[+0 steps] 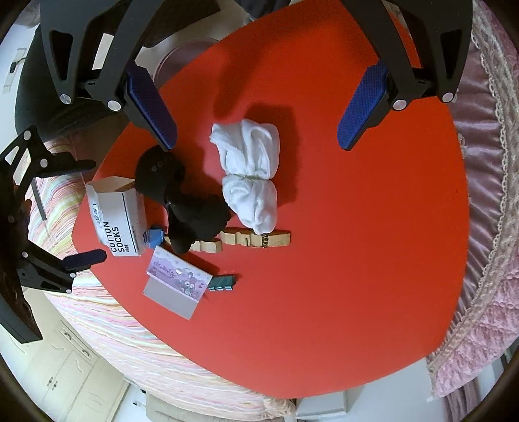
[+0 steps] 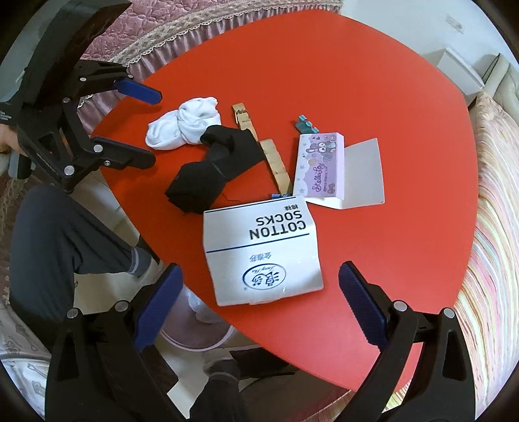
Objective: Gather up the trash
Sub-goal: 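Grasp the white knotted socks with the left gripper while the right gripper grasps the COTTON SOCKS box, then carry socks and box over the wastebasket and open both grippers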
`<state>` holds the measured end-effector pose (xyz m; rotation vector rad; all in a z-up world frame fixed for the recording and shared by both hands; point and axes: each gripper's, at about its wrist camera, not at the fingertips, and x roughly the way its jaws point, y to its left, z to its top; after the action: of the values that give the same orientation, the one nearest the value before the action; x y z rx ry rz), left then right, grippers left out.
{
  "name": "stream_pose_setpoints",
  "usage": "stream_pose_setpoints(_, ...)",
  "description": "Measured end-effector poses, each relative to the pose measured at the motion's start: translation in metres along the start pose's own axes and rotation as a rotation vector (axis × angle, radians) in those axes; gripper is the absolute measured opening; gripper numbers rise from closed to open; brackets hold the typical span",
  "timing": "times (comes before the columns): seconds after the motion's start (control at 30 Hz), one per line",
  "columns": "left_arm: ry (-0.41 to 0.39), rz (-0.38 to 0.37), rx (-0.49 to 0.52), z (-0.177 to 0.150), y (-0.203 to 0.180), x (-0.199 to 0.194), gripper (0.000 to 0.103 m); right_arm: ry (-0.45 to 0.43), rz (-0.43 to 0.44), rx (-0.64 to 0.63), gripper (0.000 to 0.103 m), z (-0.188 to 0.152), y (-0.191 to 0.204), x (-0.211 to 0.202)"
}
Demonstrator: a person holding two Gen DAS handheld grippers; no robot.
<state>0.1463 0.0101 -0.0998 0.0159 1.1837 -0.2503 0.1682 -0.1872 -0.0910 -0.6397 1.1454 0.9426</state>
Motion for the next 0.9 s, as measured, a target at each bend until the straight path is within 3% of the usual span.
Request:
stream_pose_setpoints(0.07,-0.004,-0.002,0.007,0.001,-0.001,0.002,0.088,0.000,0.001,0.004,0.092,0.001,-0.001,0.002)
stream_pose_setpoints(0.1,0.001,-0.007,0.008,0.002,-0.002,0.003,0.075,0.004,-0.002,0.007,0.083,0.001,-0.001,0.004)
stream_pose_setpoints(0.13,0.004,-0.006,0.008,0.002,-0.003,0.004,0.069,0.009,-0.005,0.009,0.072,0.001,-0.002,0.004)
stream_pose_setpoints(0.17,0.007,-0.003,0.011,0.002,-0.004,0.005,0.059,0.013,-0.007,0.011,0.068,0.000,-0.003,0.005)
stream_pose_setpoints(0.2,0.012,-0.004,0.015,0.001,-0.005,0.006,0.044,0.012,-0.010,0.012,0.067,-0.001,-0.003,0.005)
stream_pose_setpoints(0.3,0.010,0.006,0.017,-0.001,-0.007,0.007,0.031,-0.006,-0.019,0.024,0.067,-0.002,-0.003,0.002)
stream_pose_setpoints(0.47,-0.016,0.026,0.005,-0.005,-0.006,0.000,0.026,-0.059,-0.029,0.072,0.067,-0.008,-0.006,-0.011)
stream_pose_setpoints(0.9,-0.123,0.070,-0.021,-0.031,-0.020,-0.046,0.026,-0.180,-0.074,0.182,0.067,-0.039,0.008,-0.049)
